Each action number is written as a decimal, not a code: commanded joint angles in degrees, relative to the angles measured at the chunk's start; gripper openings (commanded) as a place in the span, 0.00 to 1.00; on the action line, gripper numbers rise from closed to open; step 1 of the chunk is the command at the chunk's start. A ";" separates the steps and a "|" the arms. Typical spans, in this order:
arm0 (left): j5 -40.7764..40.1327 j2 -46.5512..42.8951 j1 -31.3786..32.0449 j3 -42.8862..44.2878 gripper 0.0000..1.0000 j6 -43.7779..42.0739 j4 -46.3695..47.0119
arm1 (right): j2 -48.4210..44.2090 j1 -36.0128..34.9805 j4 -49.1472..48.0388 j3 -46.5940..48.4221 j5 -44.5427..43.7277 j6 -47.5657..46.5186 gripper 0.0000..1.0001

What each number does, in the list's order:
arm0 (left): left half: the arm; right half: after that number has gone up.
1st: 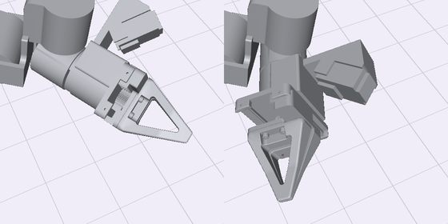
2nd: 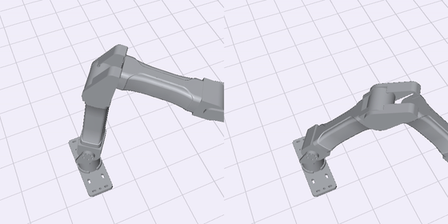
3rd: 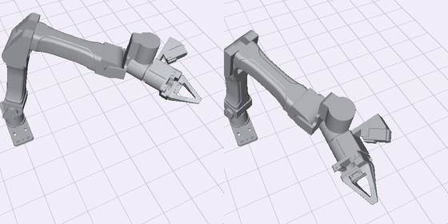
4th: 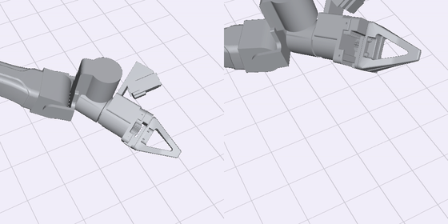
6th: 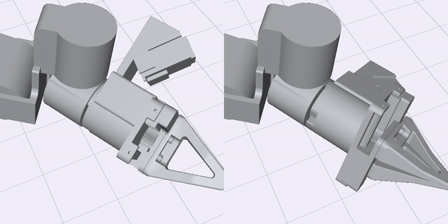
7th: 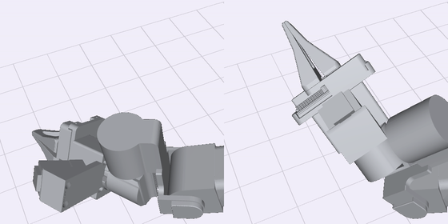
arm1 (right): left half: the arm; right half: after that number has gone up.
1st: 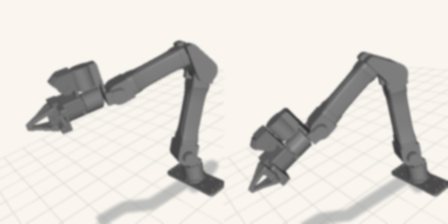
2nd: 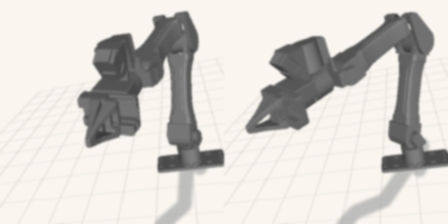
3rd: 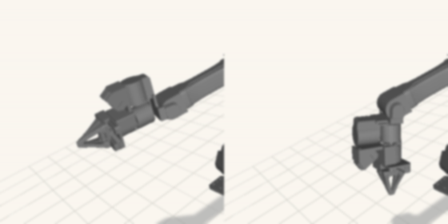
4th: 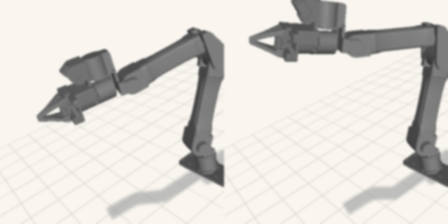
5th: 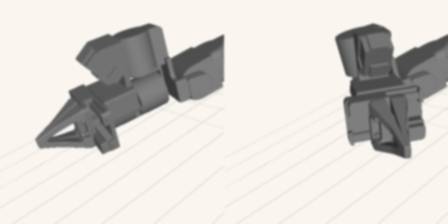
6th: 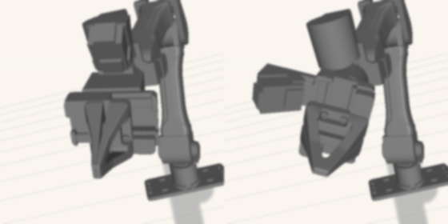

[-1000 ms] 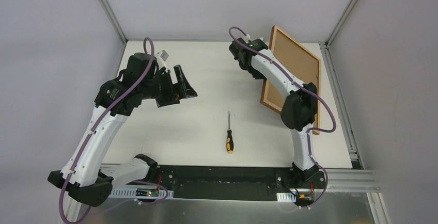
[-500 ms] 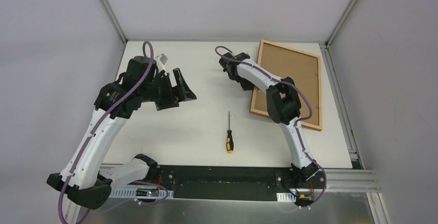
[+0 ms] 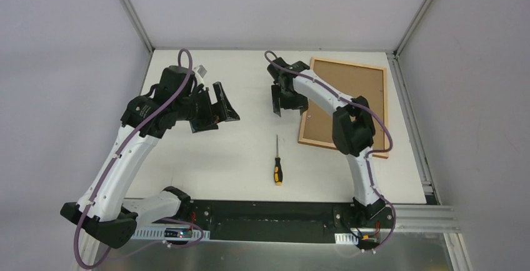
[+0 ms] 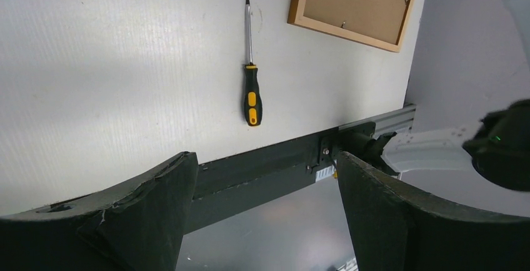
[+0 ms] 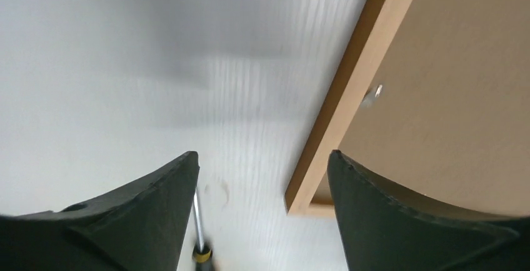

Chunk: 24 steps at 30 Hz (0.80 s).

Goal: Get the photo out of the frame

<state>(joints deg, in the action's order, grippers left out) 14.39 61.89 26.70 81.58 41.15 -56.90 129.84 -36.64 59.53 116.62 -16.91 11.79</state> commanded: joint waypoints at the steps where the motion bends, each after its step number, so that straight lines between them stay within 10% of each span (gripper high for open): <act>1: 0.34 0.88 0.55 0.49 0.84 -0.88 -0.78 | -17.08 -1.78 -5.58 -16.59 19.77 6.91 0.94; 8: 1.07 0.99 0.55 -0.67 0.85 -1.51 -0.54 | -36.18 -8.91 -21.55 -47.33 28.47 12.77 0.99; 15: 3.44 3.20 0.53 -1.25 0.85 -0.80 0.59 | -36.60 -20.19 -26.86 -55.09 12.35 25.01 0.98; 24: 5.31 3.39 0.55 -3.05 0.85 1.56 2.59 | -31.36 -26.19 -24.95 -54.09 -2.97 25.46 0.56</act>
<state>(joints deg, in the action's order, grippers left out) 17.85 65.91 26.70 79.29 41.30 -55.70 97.47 -62.41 35.77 61.84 -12.12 35.44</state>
